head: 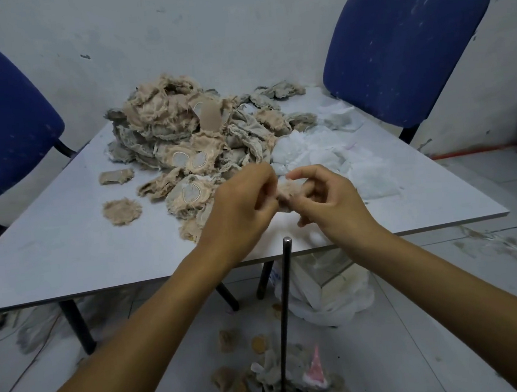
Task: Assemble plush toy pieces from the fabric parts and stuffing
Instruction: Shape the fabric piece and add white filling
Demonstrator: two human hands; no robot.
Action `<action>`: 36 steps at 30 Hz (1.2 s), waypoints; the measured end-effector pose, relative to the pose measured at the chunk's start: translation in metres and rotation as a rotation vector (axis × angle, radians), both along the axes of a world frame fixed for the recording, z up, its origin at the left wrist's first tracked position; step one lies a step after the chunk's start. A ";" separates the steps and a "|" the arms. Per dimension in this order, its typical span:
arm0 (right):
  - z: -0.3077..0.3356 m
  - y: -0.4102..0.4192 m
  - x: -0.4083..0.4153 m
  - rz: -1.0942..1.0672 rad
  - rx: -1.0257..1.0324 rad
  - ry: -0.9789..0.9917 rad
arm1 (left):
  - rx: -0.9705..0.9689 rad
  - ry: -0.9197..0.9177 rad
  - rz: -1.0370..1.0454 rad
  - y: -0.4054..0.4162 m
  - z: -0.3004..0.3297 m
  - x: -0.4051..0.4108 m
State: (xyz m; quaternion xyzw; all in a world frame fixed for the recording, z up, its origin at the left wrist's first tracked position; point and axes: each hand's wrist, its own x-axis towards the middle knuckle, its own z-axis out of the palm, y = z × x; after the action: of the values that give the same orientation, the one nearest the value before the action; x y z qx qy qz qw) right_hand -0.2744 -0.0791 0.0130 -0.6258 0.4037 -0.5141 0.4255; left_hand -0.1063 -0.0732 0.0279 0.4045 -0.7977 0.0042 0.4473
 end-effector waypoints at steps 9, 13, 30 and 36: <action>-0.004 0.006 -0.006 -0.200 -0.256 0.166 | 0.696 0.632 -0.291 -0.001 0.000 -0.001; -0.003 0.010 -0.004 -0.197 -0.364 0.241 | 0.855 0.606 -0.342 -0.004 -0.002 -0.002; -0.016 -0.004 -0.007 -0.053 -0.064 0.457 | 0.536 0.241 0.099 -0.012 0.017 0.039; -0.019 -0.003 0.012 0.047 -0.357 0.785 | 0.992 -0.481 0.196 -0.010 0.021 0.069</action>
State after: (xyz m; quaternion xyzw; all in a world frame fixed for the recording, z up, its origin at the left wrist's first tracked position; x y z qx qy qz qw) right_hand -0.2625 -0.0821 -0.0059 -0.8467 0.4255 -0.2889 0.1362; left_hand -0.0369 -0.0831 0.0486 0.6263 -0.7423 -0.2379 0.0062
